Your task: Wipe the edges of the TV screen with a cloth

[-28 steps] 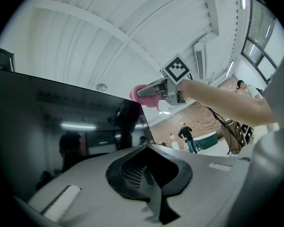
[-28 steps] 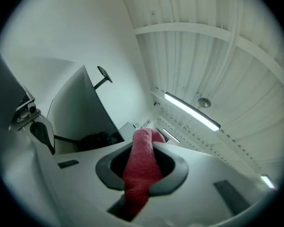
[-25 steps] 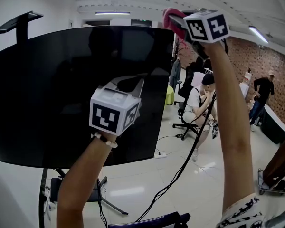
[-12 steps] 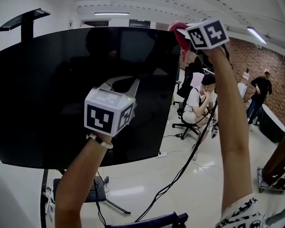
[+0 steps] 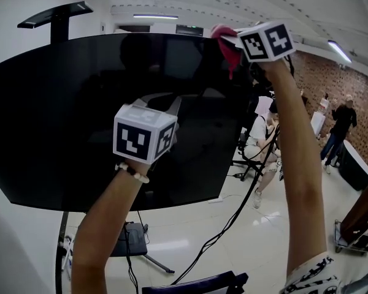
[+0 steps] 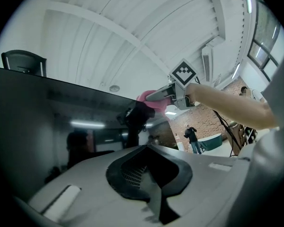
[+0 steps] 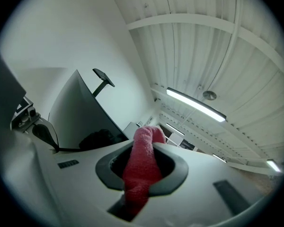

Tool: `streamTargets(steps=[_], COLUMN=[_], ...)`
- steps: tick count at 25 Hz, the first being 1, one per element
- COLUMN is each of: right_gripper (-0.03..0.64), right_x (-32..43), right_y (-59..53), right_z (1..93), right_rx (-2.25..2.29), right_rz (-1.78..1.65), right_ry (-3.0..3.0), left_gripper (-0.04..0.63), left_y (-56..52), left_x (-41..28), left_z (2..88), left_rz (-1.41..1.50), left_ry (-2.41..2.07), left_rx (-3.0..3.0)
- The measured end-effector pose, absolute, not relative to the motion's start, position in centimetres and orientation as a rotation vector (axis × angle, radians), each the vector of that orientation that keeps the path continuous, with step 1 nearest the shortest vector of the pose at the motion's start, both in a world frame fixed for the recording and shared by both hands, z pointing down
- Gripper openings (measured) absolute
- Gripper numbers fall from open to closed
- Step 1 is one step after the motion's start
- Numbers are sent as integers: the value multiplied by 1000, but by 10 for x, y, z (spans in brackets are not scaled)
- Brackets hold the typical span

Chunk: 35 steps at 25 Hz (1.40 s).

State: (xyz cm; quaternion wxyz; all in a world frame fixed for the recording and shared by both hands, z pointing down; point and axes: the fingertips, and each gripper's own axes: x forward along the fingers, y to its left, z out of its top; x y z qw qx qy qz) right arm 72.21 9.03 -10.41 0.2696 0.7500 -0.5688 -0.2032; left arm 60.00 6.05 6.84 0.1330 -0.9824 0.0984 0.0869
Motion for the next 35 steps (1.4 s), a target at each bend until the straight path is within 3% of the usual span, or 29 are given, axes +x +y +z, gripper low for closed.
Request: streamTargets(steps=[8, 27, 35], right_gripper=[60, 60, 60], right_x=[630, 494, 404], right_y=[16, -72, -121], right_z=[-106, -94, -89], right_rx=[1978, 1725, 1673], right_rz=[-602, -740, -711], right_ry=[-1562, -1607, -1682], left_gripper=[3, 3, 2], left_y=[-7, -67, -101], left_x=[525, 454, 360], left_z=[65, 37, 31], left_rz=[209, 237, 317], left_ry=[379, 651, 673], left_rx=[-2850, -2801, -2777])
